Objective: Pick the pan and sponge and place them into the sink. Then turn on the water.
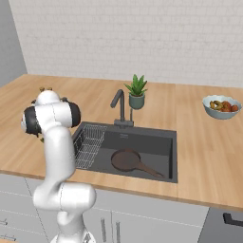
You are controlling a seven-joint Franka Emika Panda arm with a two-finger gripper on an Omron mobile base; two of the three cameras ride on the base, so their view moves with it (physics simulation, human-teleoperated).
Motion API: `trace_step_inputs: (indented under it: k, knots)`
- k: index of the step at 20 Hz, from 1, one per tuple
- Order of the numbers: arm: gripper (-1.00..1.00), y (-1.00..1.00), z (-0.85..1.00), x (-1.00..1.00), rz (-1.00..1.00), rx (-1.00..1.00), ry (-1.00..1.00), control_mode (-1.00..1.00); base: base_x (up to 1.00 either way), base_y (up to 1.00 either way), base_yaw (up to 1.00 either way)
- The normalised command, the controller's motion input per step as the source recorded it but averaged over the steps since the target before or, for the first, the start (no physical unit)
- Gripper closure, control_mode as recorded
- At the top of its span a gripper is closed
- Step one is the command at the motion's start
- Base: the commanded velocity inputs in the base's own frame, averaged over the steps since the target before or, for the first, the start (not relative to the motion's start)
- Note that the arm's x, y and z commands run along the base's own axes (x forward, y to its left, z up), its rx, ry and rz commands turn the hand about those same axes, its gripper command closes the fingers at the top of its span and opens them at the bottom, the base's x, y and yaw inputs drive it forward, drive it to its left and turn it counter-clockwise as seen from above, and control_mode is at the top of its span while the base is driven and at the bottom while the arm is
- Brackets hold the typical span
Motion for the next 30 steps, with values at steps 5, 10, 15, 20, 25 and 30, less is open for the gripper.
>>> trace_step_inputs:
  k: [5,10,15,20,25,30]
  knots:
    - [-1.00,-0.01,-0.56,-0.08,0.00,0.03,0.00,-1.00,0.00,0.00,0.00]
    - [-1.00,-0.04,-0.77,-0.28,0.00,0.03,0.00,-1.00,0.00,0.00,0.00]
    - [1.00,0.00,-0.78,-0.29,0.00,0.02,-0.01,-1.00,0.00,0.00,0.00]
    - [1.00,0.00,-0.22,-0.20,-0.03,0.05,-0.13,-1.00,0.00,0.00,0.00]
    - [1.00,-0.02,0.22,-0.10,-0.11,0.11,-0.12,-1.00,0.00,0.00,0.00]
    - [1.00,-0.36,0.94,-0.35,-0.27,0.19,-0.04,-1.00,0.00,0.00,0.00]
